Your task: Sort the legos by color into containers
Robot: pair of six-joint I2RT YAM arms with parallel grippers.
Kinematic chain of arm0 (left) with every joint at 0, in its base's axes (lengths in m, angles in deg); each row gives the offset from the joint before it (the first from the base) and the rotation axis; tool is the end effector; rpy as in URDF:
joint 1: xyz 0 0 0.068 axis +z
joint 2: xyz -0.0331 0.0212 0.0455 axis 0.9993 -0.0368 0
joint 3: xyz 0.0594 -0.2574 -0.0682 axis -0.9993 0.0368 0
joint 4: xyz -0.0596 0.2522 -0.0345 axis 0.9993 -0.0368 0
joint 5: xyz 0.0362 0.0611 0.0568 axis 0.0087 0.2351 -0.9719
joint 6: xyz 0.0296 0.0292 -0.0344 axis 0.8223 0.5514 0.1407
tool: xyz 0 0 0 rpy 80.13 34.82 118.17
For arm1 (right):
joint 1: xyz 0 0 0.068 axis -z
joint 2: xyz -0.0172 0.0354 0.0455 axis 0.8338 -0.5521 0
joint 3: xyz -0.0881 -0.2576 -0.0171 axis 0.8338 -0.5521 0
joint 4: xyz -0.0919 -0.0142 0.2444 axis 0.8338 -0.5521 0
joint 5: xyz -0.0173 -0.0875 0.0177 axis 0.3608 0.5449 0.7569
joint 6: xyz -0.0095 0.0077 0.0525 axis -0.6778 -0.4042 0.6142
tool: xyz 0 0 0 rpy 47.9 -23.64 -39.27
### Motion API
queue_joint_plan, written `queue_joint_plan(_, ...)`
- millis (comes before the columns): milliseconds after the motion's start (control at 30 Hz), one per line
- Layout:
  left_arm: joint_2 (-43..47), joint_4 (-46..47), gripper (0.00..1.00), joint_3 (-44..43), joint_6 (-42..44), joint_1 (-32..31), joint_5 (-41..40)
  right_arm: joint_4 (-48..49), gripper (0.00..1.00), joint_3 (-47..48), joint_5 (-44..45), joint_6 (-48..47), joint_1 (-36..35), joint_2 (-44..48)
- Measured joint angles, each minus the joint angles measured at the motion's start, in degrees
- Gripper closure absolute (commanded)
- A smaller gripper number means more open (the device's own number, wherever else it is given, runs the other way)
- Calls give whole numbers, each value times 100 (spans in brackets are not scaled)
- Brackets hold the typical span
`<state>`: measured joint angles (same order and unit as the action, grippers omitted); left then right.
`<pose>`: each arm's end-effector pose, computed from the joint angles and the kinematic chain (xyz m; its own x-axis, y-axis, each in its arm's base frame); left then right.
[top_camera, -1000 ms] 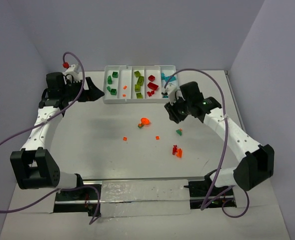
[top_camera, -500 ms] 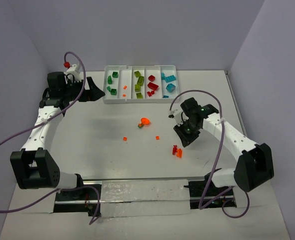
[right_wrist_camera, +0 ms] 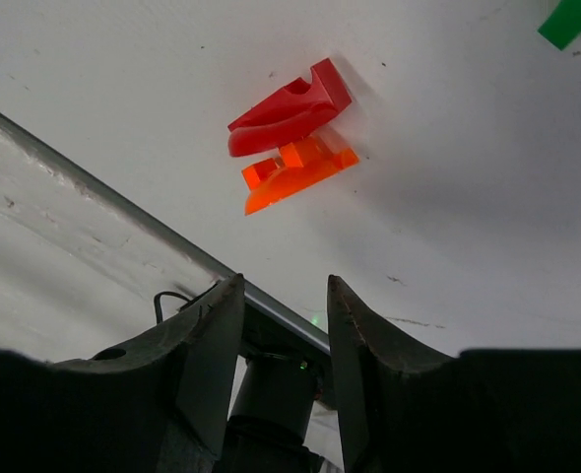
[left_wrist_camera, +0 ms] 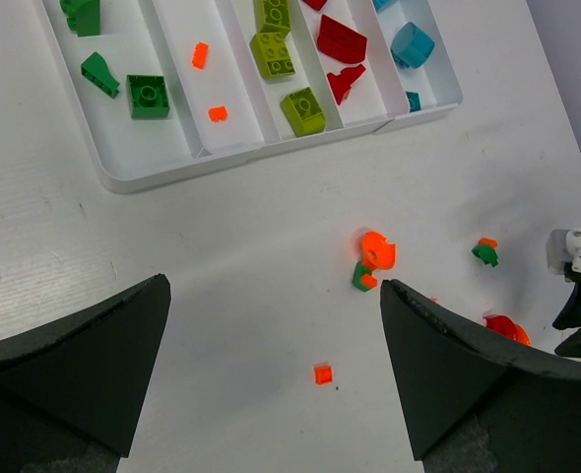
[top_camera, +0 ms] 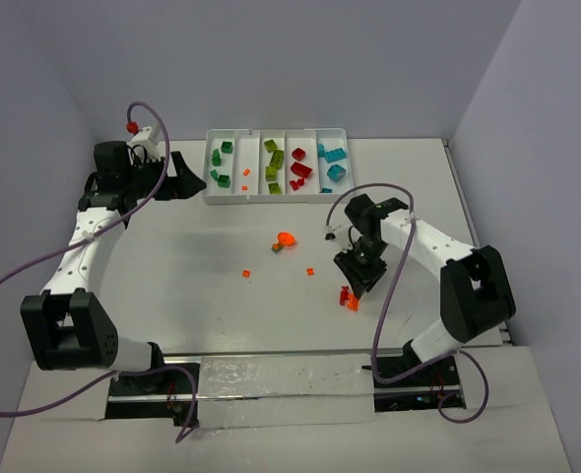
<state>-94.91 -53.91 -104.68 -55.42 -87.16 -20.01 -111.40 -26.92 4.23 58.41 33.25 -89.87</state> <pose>0.3155 -0.0155 0.3291 -0.5906 -0.1760 -0.7876 0.3499 0.8236 -0.4464 0.2264 0.1078 0.2144 -0.7607 -0.6416 -0.0983 -0.6426 0.7229 0.2538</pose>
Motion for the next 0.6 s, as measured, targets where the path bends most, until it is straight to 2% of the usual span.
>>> queue_joint_plan(600, -198, -52, 2, -66, 29, 0, -47, 213, 58, 552, -197, 17, -89, -1412)
